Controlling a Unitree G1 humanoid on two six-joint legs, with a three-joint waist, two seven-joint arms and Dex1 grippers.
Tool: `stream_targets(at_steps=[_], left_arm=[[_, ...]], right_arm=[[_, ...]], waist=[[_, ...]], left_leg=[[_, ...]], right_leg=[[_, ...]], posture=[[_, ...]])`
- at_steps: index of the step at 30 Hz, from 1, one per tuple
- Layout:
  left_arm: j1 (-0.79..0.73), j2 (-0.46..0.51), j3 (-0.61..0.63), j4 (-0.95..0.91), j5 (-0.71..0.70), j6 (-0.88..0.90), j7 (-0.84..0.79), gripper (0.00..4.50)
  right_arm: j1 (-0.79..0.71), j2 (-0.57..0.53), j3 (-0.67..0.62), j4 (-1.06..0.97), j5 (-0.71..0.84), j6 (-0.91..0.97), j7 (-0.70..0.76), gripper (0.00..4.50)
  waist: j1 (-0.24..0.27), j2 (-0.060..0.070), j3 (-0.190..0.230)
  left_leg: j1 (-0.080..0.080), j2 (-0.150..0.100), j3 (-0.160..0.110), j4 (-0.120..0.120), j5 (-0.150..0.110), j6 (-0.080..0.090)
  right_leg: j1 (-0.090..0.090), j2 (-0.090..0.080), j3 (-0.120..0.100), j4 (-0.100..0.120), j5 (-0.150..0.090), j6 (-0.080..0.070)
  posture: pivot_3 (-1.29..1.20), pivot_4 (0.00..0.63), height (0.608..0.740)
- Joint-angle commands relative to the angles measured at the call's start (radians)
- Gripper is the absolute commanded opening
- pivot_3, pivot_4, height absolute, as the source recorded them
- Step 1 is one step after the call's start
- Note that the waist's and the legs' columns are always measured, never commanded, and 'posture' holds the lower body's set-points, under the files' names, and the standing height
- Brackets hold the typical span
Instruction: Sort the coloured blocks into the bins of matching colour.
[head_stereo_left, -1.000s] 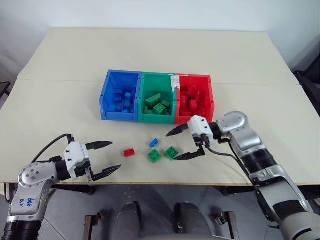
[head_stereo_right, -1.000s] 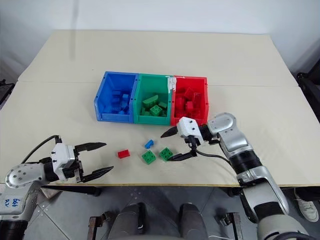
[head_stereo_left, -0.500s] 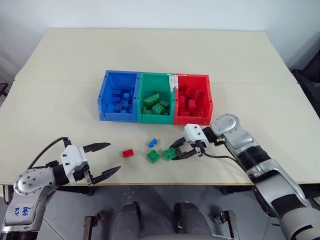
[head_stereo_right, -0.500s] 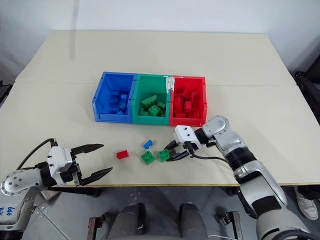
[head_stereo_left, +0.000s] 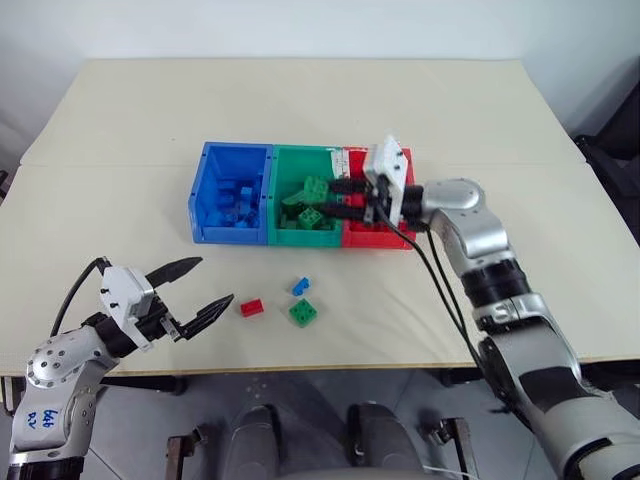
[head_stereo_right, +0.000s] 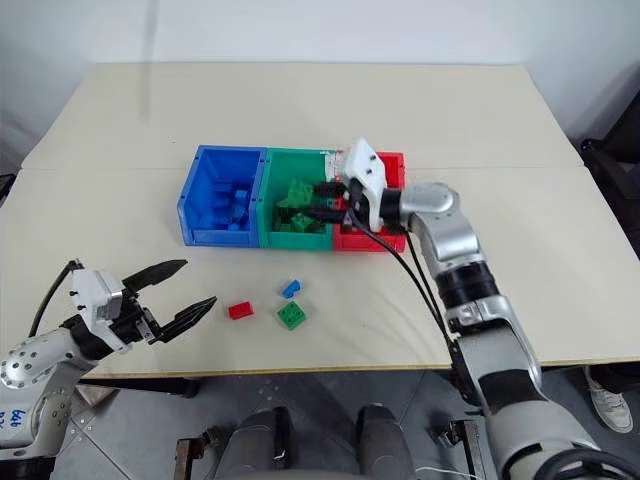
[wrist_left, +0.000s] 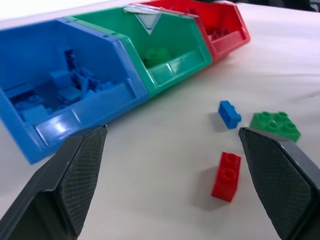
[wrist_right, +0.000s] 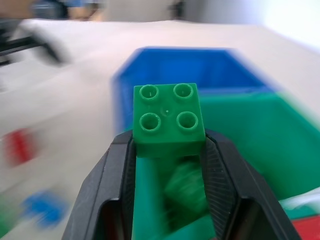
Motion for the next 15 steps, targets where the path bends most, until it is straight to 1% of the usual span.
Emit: stream_targets(at_steps=[1,2,8,9,10,13,15], left_arm=[[-0.002,-0.005,0.027,-0.043,-0.034,0.004,0.012,4.5],[0.002,-0.003,0.029,-0.046,-0.038,0.009,0.01,4.5],[0.022,-0.001,0.037,-0.051,-0.027,0.01,0.01,4.5],[0.023,-0.001,0.037,-0.048,-0.024,0.006,0.009,4.5],[0.02,0.003,0.034,-0.04,-0.018,-0.002,0.002,4.5],[-0.002,0.023,0.007,-0.001,0.012,-0.034,-0.04,4.5],[-0.018,0.032,-0.008,0.021,0.024,-0.049,-0.063,4.5]], right_arm=[[-0.055,0.026,-0.033,0.093,-0.043,-0.047,-0.078,1.79],[-0.062,0.03,-0.037,0.106,-0.047,-0.056,-0.083,2.2],[-0.057,0.031,-0.074,0.112,-0.029,-0.114,-0.041,4.23],[-0.048,0.027,-0.081,0.102,-0.02,-0.127,-0.027,4.44],[-0.028,0.017,-0.091,0.071,0.002,-0.132,0.01,4.44],[0.087,-0.04,-0.112,-0.113,0.105,-0.096,0.181,4.44],[0.151,-0.075,-0.116,-0.203,0.142,-0.061,0.238,4.44]], waist=[[0.001,0.0,0.0],[0.001,0.0,0.0],[-0.006,0.0,0.0],[-0.007,0.0,0.0],[-0.008,0.0,0.0],[-0.006,0.0,0.0],[-0.002,0.0,0.0]], left_leg=[[0.0,0.0,0.0,0.0,-0.001,0.0],[0.0,0.0,0.0,0.0,-0.001,0.0],[-0.001,0.0,0.007,0.0,-0.003,-0.001],[-0.001,0.0,0.008,0.0,-0.004,0.0],[-0.001,0.0,0.008,0.0,-0.004,0.0],[0.0,0.001,0.009,0.0,-0.005,0.0],[-0.001,0.001,0.009,0.0,-0.006,0.0]], right_leg=[[0.0,0.0,0.0,0.0,0.0,0.0],[0.0,-0.001,-0.001,0.0,0.0,0.0],[-0.002,-0.003,-0.001,-0.001,0.001,0.002],[-0.002,-0.003,-0.001,-0.001,0.001,0.002],[-0.002,-0.003,-0.001,-0.002,0.001,0.002],[-0.003,-0.002,-0.001,-0.003,0.001,0.002],[-0.002,-0.002,-0.002,-0.004,0.001,0.002]], posture=[[0.0,0.15,0.74],[0.0,0.15,0.74],[0.0,0.15,0.74],[0.0,0.15,0.74],[0.0,0.15,0.74],[0.0,0.15,0.74],[0.0,0.15,0.74]])
